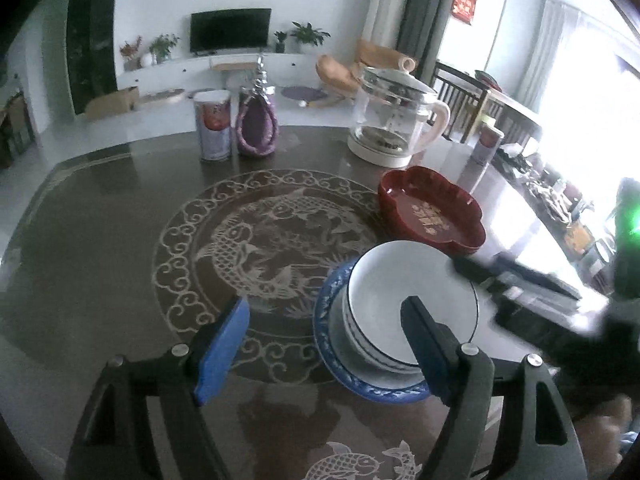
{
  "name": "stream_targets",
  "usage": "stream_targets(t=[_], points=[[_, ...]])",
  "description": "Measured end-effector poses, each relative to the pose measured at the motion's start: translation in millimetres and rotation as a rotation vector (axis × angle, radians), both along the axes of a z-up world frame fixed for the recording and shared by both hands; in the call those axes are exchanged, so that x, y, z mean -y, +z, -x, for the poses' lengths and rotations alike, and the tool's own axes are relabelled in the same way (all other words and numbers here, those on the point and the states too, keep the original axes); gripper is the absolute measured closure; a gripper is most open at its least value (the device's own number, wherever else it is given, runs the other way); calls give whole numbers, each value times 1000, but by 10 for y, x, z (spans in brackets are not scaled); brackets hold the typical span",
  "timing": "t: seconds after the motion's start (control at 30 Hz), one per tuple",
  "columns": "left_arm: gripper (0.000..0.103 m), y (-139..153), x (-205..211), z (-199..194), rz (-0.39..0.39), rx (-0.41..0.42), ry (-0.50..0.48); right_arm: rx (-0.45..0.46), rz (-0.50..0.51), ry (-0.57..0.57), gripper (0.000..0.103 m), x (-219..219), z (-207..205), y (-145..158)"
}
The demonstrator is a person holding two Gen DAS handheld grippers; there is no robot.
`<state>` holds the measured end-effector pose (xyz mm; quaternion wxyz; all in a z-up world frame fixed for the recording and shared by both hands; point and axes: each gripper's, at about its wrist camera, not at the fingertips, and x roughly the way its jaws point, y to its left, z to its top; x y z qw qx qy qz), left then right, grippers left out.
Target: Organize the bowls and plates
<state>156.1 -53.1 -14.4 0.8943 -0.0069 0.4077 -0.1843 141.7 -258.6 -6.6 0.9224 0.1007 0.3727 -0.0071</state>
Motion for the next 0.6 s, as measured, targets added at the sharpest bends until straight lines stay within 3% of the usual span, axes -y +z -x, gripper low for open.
stream_targets(t=[0.23, 0.47, 0.6], points=[[25, 9, -1, 144, -4, 17, 26, -13, 304, -95, 30, -250, 223, 392], [24, 215, -3, 398, 23, 64, 29, 24, 328, -123, 30, -266, 549, 593], [17, 350, 43, 552, 8, 108, 28, 38, 291, -125, 30, -263, 675, 690]])
